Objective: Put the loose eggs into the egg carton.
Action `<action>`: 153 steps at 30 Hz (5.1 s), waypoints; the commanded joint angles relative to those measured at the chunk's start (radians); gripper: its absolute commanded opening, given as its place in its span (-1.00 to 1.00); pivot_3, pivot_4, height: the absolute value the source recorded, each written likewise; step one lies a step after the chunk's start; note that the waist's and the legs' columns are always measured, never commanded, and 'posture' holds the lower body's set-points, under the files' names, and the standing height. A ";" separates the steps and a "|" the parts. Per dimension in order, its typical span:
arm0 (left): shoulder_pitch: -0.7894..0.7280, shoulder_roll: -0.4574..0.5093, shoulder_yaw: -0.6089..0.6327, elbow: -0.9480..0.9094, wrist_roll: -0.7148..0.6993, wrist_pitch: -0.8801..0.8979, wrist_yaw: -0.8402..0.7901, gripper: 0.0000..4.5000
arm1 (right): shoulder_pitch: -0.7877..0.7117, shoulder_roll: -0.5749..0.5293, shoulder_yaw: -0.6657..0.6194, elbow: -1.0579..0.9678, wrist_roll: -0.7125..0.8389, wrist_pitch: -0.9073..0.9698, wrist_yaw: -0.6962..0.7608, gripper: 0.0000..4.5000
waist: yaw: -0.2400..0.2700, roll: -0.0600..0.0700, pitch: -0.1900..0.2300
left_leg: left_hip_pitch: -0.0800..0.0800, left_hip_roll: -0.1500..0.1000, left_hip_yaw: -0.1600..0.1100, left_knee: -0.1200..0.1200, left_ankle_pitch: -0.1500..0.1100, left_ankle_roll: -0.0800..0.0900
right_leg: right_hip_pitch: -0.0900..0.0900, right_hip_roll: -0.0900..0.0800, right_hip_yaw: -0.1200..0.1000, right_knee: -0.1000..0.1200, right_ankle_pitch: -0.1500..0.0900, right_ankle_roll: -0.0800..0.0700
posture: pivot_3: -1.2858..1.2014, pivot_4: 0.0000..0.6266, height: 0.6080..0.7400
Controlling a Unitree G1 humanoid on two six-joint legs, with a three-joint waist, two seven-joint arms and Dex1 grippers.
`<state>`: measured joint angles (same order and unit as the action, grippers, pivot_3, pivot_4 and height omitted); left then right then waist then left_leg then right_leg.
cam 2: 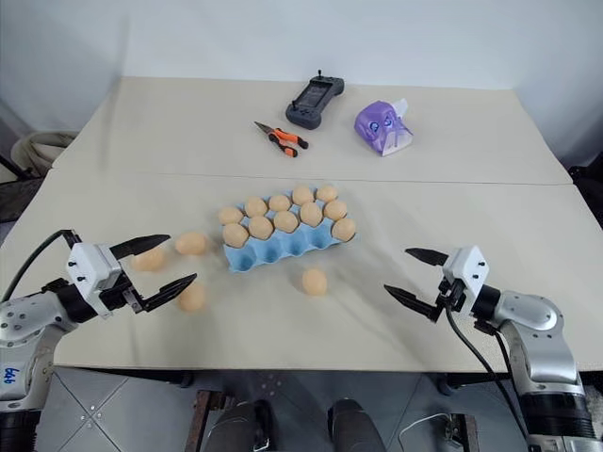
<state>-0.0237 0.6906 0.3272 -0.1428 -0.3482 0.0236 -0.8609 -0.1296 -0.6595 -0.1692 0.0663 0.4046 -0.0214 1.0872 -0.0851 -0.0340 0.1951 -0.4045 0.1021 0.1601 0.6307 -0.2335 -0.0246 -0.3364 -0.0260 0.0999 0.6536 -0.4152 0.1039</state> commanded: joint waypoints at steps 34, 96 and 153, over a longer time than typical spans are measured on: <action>0.053 0.030 -0.049 -0.062 -0.117 -0.001 -0.239 1.00 | -0.275 0.301 0.388 0.018 -0.174 0.189 -0.170 0.83 | -0.001 0.000 0.000 | 0.000 0.001 0.000 0.000 0.001 0.000 | -0.003 0.000 0.000 0.003 0.000 0.000 | 0.03 -0.52 1.00; 0.446 -0.159 0.100 -0.292 -0.105 0.108 0.127 1.00 | -0.129 0.002 0.139 0.001 0.021 -0.062 0.236 0.99 | -0.004 -0.001 0.000 | 0.002 0.001 -0.011 -0.002 -0.006 -0.001 | 0.014 -0.003 -0.009 -0.017 0.001 -0.003 | 0.03 -0.52 1.00; -0.681 -0.402 -0.442 0.566 0.148 -0.097 -0.025 0.66 | 0.305 0.032 -0.052 -0.415 0.025 0.057 -0.219 1.00 | 0.034 0.002 -0.001 | 0.001 -0.004 -0.010 0.005 0.000 0.001 | 0.012 0.003 -0.008 -0.006 0.001 0.002 | 0.03 -0.52 1.00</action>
<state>-0.6831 0.2831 -0.1348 0.4470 -0.2051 -0.0468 -0.8855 0.1742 -0.6256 -0.1884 -0.3118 0.4088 0.0405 0.8757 -0.0515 -0.0323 0.1945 -0.4034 0.0981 0.1506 0.6362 -0.2338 -0.0237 -0.3247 -0.0234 0.0916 0.6477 -0.4138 0.1063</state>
